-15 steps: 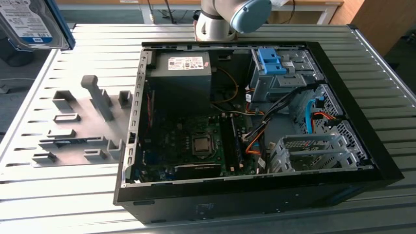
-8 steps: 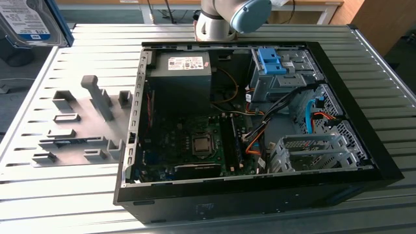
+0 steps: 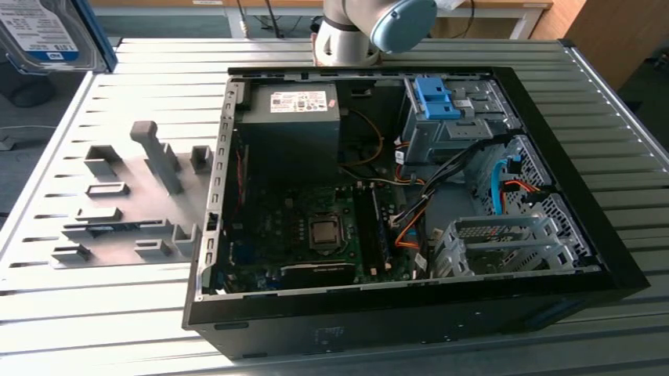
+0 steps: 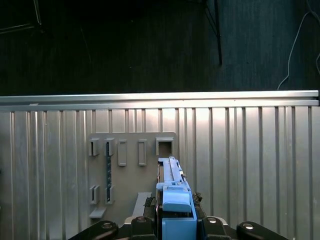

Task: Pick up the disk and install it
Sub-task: 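Pick up the disk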

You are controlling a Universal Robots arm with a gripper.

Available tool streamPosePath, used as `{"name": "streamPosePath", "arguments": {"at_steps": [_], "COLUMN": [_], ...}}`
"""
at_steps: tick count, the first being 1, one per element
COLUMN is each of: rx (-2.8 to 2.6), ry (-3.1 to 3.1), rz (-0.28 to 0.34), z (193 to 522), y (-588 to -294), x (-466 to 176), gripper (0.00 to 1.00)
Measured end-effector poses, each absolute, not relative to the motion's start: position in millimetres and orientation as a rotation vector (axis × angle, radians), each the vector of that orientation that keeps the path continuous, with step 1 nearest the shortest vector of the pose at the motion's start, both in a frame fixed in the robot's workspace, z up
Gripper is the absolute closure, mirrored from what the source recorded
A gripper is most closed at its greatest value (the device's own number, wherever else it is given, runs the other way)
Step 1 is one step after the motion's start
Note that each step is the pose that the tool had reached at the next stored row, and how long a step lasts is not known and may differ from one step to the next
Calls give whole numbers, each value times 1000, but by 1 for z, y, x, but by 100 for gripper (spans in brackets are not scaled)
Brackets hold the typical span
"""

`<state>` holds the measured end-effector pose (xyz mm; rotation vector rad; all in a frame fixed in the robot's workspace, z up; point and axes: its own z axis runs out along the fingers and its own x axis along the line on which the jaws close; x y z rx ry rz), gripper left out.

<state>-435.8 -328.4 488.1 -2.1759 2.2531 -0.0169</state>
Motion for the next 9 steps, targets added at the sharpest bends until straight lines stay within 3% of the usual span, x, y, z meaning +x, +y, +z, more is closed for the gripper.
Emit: {"name": "streamPosePath", "arguments": {"at_steps": [9], "rx": [-2176], "ry": [2253], "rz": [-17], "z": [493], "y": [-328], "x": [-436], "gripper": [64]}}
